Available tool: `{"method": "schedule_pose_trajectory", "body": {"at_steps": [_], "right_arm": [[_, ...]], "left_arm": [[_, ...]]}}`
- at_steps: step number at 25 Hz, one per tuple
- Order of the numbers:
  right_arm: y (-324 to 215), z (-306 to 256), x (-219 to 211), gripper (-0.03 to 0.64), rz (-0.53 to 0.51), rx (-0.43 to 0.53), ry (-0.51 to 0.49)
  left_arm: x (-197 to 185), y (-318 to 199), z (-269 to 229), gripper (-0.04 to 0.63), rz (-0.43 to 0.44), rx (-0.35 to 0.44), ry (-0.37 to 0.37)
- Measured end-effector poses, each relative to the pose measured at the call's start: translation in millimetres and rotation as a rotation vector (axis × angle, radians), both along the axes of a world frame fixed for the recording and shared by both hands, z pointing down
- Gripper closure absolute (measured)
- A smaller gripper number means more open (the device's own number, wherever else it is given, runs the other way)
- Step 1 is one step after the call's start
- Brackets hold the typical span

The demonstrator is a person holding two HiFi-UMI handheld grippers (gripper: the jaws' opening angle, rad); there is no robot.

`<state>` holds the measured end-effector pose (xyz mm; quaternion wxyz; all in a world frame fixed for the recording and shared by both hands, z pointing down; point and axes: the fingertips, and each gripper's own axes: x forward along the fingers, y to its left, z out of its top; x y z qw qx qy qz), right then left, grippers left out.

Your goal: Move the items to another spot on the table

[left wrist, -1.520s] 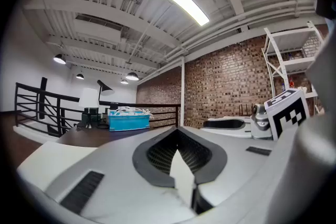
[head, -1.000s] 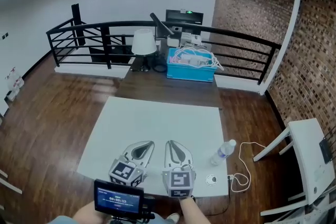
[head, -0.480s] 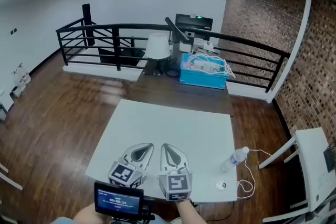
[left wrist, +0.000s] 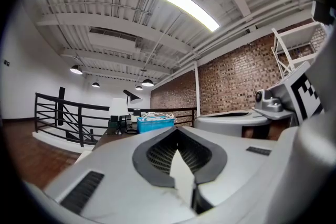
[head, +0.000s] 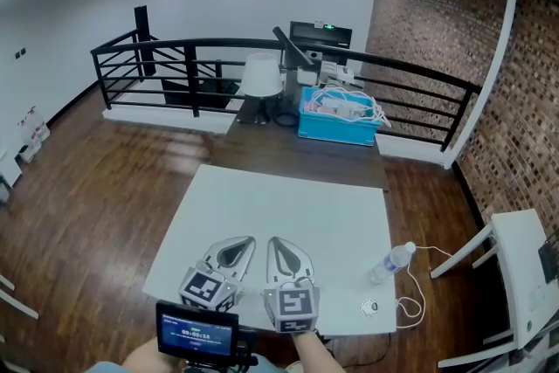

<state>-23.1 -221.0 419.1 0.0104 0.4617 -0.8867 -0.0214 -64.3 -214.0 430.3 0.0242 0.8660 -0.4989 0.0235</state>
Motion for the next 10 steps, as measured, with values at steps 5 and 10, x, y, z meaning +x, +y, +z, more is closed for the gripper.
{"method": "schedule_pose_trajectory", "body": {"at_steps": [5, 10], "right_arm": [[-1.9, 1.7, 2.7, 0.617, 0.006, -0.003, 0.002], [-0.5, 0.9, 5.3, 0.617, 0.004, -0.006, 0.0]], "left_arm": [[2.4, -1.7, 1.7, 0.583, 0.006, -0.004, 0.001], [5.8, -0.9, 1.4, 0.583, 0.004, -0.013, 0.004]]}}
